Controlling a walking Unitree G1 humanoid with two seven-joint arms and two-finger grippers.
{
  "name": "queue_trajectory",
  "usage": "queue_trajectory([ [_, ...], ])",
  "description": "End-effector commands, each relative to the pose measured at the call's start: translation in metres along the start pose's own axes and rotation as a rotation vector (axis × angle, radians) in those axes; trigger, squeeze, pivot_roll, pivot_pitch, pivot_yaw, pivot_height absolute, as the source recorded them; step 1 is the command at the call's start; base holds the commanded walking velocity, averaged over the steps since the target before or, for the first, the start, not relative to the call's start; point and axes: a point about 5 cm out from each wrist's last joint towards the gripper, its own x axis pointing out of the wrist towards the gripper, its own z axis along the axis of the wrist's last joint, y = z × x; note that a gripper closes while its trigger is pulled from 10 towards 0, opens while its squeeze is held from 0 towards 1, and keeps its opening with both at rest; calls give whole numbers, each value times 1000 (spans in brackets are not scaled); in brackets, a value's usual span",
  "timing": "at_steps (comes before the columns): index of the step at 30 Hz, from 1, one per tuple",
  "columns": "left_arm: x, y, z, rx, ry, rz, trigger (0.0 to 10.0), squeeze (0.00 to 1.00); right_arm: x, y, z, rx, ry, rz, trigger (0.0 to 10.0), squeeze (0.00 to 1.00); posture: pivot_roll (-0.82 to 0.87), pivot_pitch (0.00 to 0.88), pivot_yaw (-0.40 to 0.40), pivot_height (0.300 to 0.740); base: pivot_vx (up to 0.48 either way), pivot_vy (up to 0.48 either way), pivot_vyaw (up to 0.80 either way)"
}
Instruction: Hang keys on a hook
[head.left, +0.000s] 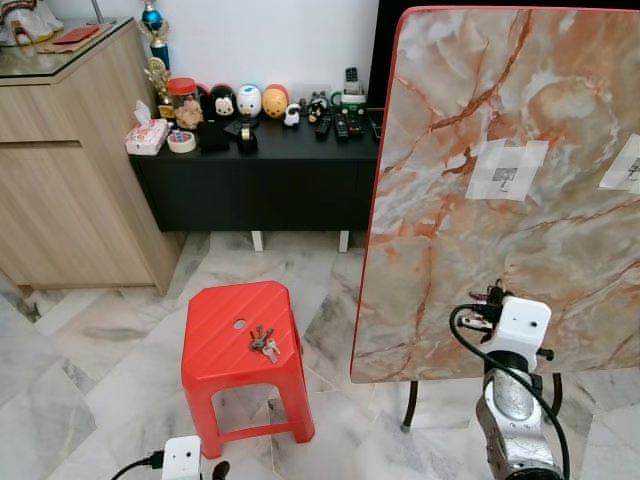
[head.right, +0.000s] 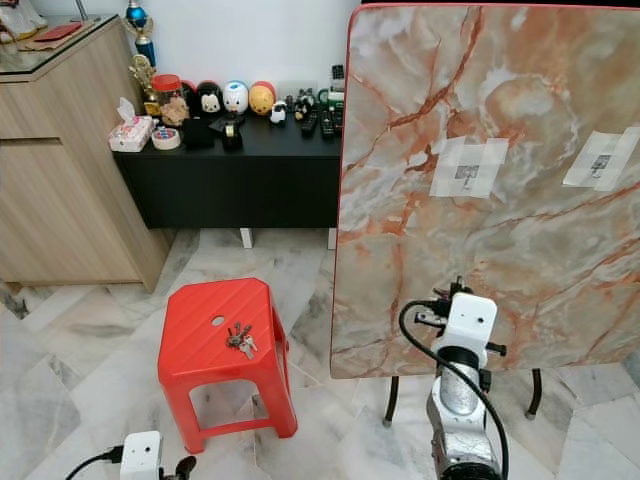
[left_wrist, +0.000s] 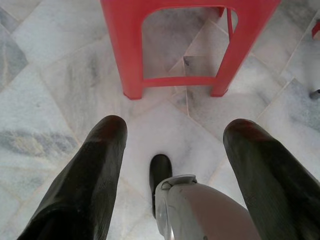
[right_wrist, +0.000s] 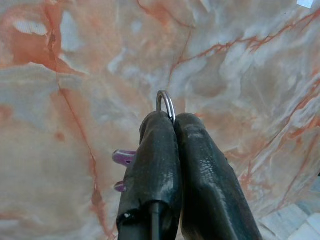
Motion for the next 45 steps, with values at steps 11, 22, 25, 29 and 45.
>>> queue_trajectory([
  [11, -1, 1, -1, 6, 6, -8, 10000, 0, -12, -8, -2, -4, -10, -2, 10000, 0, 23, 0, -44, 740, 258, 0, 0],
  [22, -1, 2, -4, 27, 20, -13, 10000, 0, -25, -21, -7, -28, 2, -22, 10000, 0, 13, 0, -40, 740, 140, 0, 0],
  [25, -1, 2, -4, 24, 21, -12, 10000, 0, -23, -16, -4, -19, -3, -18, 10000, 0, 17, 0, -43, 740, 0, 0, 0],
  [29, -1, 2, -4, 22, 23, -11, 10000, 0, -23, -14, -2, -14, -6, -21, 10000, 0, 20, 0, -45, 740, 0, 0, 0],
  [45, -2, 1, -6, 20, 24, -11, 10000, 0, -30, -24, -18, 15, 84, -70, 10000, 0, 19, 0, -54, 740, 137, 0, 0],
])
